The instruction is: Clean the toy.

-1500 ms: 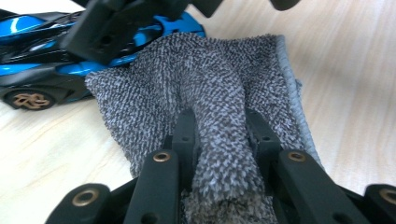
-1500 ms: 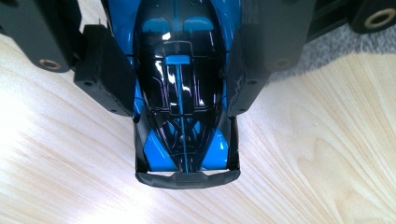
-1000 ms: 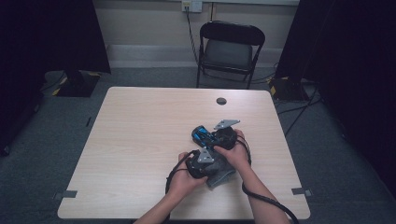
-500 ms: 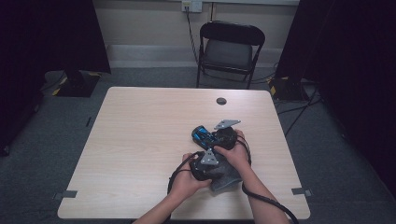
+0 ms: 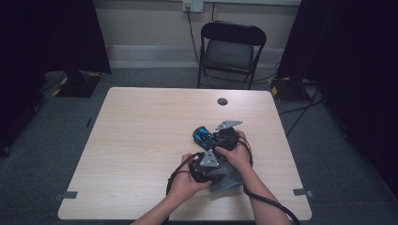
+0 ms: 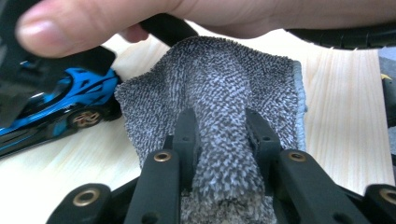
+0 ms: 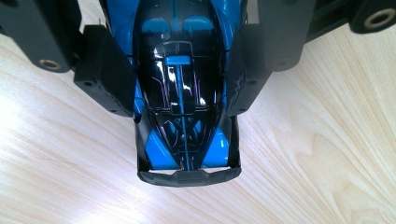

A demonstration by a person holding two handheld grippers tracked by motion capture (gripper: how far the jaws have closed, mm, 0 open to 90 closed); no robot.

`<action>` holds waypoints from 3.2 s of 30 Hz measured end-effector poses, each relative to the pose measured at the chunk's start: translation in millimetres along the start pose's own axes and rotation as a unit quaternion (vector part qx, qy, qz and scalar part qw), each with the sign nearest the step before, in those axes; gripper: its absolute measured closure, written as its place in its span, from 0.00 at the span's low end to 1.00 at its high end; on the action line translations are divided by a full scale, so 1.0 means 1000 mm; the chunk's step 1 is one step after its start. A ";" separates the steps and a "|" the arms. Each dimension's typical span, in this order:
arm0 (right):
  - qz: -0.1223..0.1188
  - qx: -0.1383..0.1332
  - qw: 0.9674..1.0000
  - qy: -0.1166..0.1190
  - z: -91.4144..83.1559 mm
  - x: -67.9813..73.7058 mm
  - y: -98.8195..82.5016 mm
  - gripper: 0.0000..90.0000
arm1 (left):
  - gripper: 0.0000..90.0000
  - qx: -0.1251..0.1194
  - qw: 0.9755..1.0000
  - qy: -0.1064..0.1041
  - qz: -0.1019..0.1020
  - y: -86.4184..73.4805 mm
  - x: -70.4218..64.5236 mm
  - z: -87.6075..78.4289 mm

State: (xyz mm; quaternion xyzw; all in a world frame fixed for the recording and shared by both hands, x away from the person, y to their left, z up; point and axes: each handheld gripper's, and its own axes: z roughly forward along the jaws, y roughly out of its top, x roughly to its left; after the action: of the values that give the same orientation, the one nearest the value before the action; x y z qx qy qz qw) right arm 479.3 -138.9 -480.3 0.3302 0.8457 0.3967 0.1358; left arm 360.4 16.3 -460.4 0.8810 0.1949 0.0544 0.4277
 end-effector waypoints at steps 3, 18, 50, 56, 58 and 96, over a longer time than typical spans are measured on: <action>0.000 -0.001 1.000 0.000 0.000 0.000 0.000 0.48 | 0.78 0.001 1.000 0.005 -0.004 -0.003 0.003 -0.007; 0.001 -0.003 1.000 -0.001 -0.001 0.000 -0.001 0.48 | 0.78 -0.012 0.999 0.042 -0.027 -0.021 0.023 -0.046; 0.000 -0.007 1.000 -0.002 -0.003 0.000 -0.004 0.48 | 0.78 -0.024 0.978 0.170 -0.118 -0.052 0.110 -0.081; 0.001 -0.006 1.000 -0.001 -0.003 0.000 -0.004 0.48 | 0.78 -0.005 0.972 0.194 -0.134 -0.056 0.123 -0.071; 0.001 -0.007 1.000 -0.001 -0.003 0.000 -0.005 0.48 | 0.78 0.001 0.971 0.198 -0.137 -0.057 0.126 -0.067; 0.001 -0.005 1.000 -0.003 -0.004 0.000 -0.005 0.48 | 0.78 0.021 0.984 0.147 -0.101 -0.049 0.099 -0.034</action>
State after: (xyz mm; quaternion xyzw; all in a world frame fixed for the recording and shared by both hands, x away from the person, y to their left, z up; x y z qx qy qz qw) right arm 474.8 -143.2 -481.4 0.3311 0.8430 0.4004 0.1395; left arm 427.9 107.0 -483.7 0.8481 0.3443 0.1354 0.3793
